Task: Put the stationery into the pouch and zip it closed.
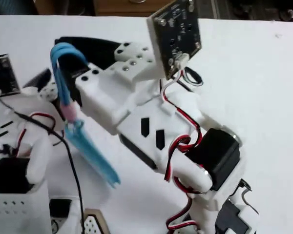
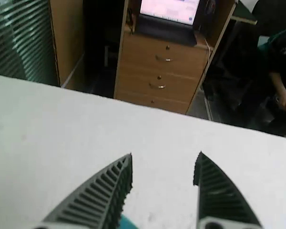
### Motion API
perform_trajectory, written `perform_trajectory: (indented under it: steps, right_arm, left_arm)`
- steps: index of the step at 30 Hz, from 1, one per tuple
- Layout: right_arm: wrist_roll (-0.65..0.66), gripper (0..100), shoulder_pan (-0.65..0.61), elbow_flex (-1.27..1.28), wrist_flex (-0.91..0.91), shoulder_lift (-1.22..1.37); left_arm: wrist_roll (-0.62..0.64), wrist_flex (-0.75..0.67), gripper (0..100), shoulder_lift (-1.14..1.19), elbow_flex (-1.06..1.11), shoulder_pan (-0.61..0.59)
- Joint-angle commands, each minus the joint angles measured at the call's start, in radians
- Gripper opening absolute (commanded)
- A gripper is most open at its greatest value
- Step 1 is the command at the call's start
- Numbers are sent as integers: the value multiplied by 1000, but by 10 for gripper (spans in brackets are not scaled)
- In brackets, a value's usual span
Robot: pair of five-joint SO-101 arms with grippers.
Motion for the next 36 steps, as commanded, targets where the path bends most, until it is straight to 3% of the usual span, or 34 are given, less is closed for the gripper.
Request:
perform_trajectory:
  steps: [1,8,14,16,18,23,28,33,36]
  right_arm:
    - [-12,16,18,-5,-18,-2]
    - [-12,16,47,101,-38,-5]
    - [-6,16,47,157,-97,-4]
    - [-5,16,47,181,-117,-4]
    - [-5,16,48,210,-136,-4]
    - [-6,16,48,273,-186,-5]
    - [-11,16,71,308,-222,-4]
    - [-11,16,127,367,-257,-4]
    - [-11,16,142,391,-257,-4]
  left_arm:
    - [34,28,225,-1,-124,-91]
    - [132,272,225,-7,-361,-367]
    - [109,657,225,-51,-743,-392]
    - [44,747,225,-102,-865,-326]
    - [-40,741,225,-170,-893,-229]
    - [-192,746,226,-283,-654,-36]
    - [-184,746,238,-318,-396,170]
    - [-63,743,244,-315,-244,449]
    - [-64,743,244,-268,-236,498]
